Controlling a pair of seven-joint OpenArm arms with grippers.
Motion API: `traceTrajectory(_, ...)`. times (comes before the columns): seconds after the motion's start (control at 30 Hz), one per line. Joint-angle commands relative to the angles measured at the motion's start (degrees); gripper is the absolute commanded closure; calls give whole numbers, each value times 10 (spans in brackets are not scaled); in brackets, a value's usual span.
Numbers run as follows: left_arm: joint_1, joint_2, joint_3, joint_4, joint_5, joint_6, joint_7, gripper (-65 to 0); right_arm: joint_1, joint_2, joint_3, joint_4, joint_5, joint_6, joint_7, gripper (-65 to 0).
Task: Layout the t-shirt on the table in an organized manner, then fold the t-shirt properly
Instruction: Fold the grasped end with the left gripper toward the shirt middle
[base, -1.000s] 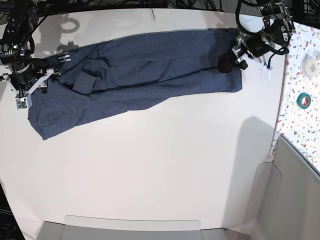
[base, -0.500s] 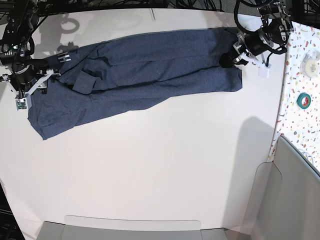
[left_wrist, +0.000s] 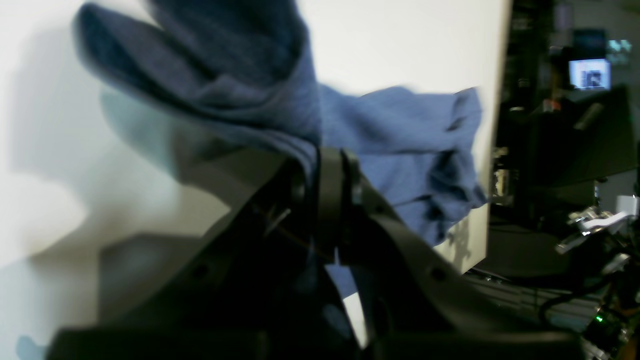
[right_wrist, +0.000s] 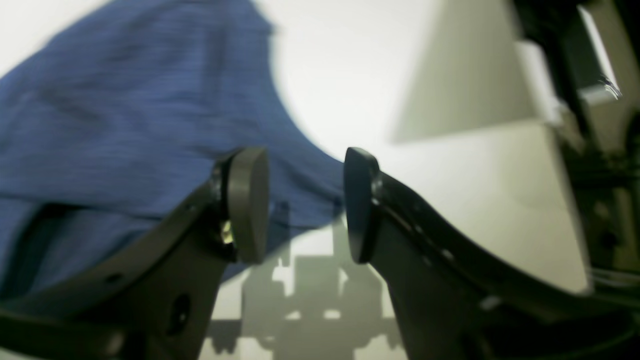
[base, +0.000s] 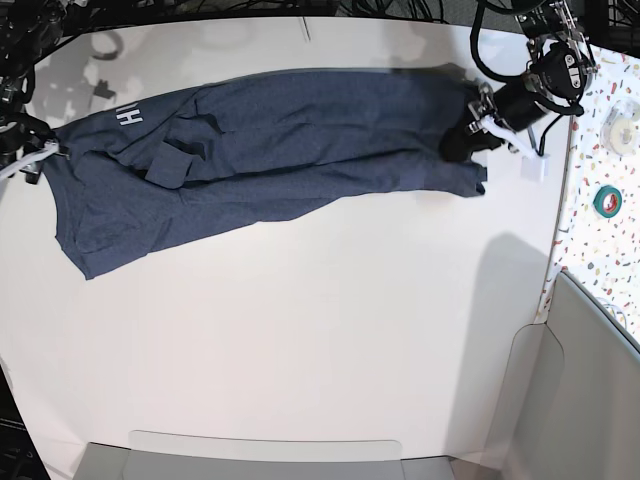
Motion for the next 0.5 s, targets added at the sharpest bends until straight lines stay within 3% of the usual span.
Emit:
traceTrajectory(0.0,-7,3,6,7,-5,-3,21,0,1,12,16,7,5,1,13,-249)
traceTrajectory(0.47,-105,44,253,-30,1,0,2,0,-37,30,112,-13,4,2,13,-249)
